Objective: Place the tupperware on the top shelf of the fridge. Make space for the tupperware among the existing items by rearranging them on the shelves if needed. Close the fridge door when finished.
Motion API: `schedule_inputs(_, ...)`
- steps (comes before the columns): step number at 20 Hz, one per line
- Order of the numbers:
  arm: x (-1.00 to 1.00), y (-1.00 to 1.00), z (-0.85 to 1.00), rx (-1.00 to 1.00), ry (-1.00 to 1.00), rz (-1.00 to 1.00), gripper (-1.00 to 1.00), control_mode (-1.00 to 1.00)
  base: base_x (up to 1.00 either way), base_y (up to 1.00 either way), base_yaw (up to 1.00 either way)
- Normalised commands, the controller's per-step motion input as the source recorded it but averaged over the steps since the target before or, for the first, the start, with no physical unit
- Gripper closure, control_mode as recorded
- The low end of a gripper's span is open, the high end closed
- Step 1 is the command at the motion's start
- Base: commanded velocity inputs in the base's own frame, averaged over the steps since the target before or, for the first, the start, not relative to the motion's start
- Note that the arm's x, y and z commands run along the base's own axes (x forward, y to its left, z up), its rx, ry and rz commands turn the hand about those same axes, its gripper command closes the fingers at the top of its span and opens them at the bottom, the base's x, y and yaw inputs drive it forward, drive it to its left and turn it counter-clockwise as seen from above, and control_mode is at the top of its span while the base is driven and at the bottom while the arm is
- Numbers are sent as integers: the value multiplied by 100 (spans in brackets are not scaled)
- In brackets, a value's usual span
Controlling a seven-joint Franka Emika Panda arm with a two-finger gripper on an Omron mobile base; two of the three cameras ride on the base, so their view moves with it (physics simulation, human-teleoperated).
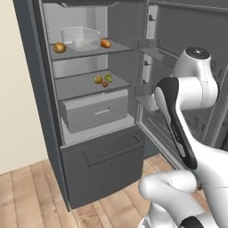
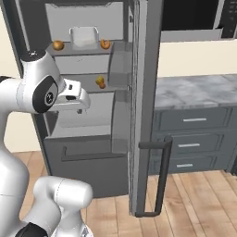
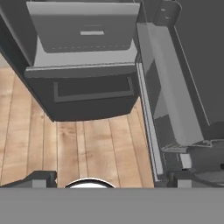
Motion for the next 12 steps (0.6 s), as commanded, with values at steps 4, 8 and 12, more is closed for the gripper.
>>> schedule_inputs(4, 0, 0, 0, 0, 0, 0, -100, 100, 39, 7, 0)
schedule_inputs(8, 0, 0, 0, 0, 0, 0, -100, 100, -6, 0, -3)
schedule_inputs(12, 0, 0, 0, 0, 0, 0, -100, 100, -18, 0, -3)
